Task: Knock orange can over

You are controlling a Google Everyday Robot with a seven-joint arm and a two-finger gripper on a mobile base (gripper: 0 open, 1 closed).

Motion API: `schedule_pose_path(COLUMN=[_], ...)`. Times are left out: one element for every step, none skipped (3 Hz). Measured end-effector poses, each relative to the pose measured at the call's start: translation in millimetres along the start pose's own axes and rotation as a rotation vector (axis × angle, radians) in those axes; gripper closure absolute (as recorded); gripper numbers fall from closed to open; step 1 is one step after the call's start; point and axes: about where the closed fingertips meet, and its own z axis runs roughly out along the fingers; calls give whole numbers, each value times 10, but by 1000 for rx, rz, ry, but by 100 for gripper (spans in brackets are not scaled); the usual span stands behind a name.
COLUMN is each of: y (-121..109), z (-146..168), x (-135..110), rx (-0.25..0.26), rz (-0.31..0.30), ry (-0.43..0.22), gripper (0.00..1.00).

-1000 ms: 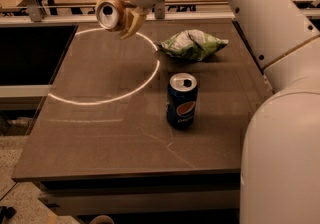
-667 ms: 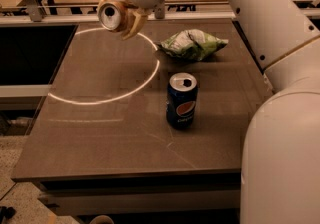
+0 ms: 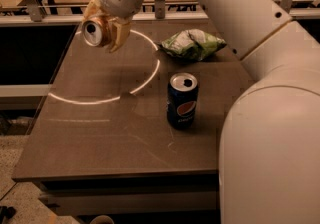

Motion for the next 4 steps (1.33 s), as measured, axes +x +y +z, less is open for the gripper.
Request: schedule_pose_path(y=[80,245,374,527], z=[356,534,617,669], x=[-107,-216,-151,-65], rx=[-154,-183,-121,-91], rz=[-24,-35,-42,-48], ry=[75,126,186,209], gripper=[100,100,100,100])
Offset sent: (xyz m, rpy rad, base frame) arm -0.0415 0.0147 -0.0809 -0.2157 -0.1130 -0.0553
